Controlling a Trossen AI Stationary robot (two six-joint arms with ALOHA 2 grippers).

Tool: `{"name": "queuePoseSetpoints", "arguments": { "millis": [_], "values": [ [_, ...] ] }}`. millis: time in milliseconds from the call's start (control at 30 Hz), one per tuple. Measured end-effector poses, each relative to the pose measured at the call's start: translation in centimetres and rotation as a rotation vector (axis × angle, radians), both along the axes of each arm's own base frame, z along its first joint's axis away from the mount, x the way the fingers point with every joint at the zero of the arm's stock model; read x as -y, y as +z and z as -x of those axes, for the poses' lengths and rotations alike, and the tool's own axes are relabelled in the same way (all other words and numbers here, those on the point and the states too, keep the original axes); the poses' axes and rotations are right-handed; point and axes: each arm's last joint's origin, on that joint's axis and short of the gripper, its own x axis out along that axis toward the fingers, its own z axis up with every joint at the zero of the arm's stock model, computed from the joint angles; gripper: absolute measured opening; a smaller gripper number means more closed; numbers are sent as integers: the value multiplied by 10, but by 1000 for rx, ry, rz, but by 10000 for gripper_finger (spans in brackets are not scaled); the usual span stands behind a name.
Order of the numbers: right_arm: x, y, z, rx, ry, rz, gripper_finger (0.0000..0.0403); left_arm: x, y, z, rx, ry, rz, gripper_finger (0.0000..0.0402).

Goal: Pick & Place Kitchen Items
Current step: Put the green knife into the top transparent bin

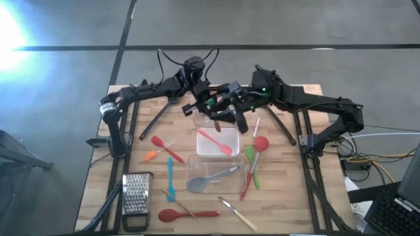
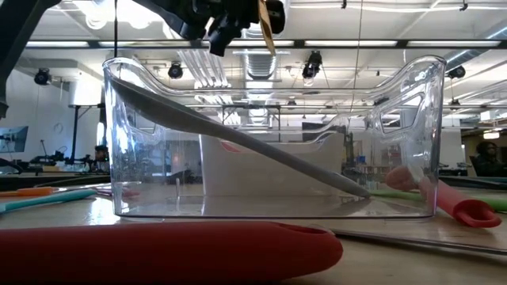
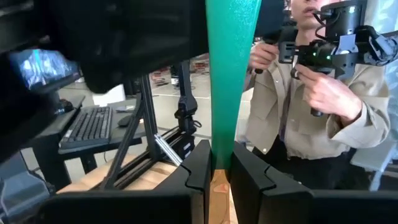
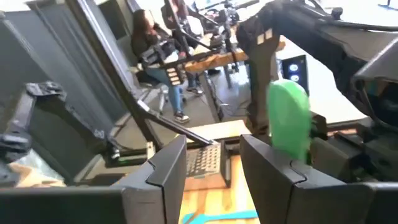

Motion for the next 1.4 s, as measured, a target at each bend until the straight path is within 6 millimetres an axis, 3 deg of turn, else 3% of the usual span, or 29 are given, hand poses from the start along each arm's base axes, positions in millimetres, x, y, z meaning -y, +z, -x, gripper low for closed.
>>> {"name": "queuePoseSetpoints", "arguments": {
  "millis": [367, 633, 800, 1167, 1300, 1400],
  "values": [
    [1, 17, 24, -78, -154, 103, 159, -4, -7, 2, 0, -2, 0, 37],
    [5, 6, 2, -124, -146, 135, 174, -4, -8, 2, 16, -2, -9, 37],
    [7, 17, -4, -135, -135, 193, 174, -4, -9, 2, -1, -2, 0, 37],
    [9, 25, -18, -207, -104, 232, 79, -3, -9, 3, -2, -14, 1, 37],
    [9, 30, -21, -224, -67, 241, 26, -3, -8, 3, -12, -32, 7, 37],
    [9, 32, -22, -236, -49, 237, 16, -2, -8, 3, -16, -34, 9, 37]
  ]
}}
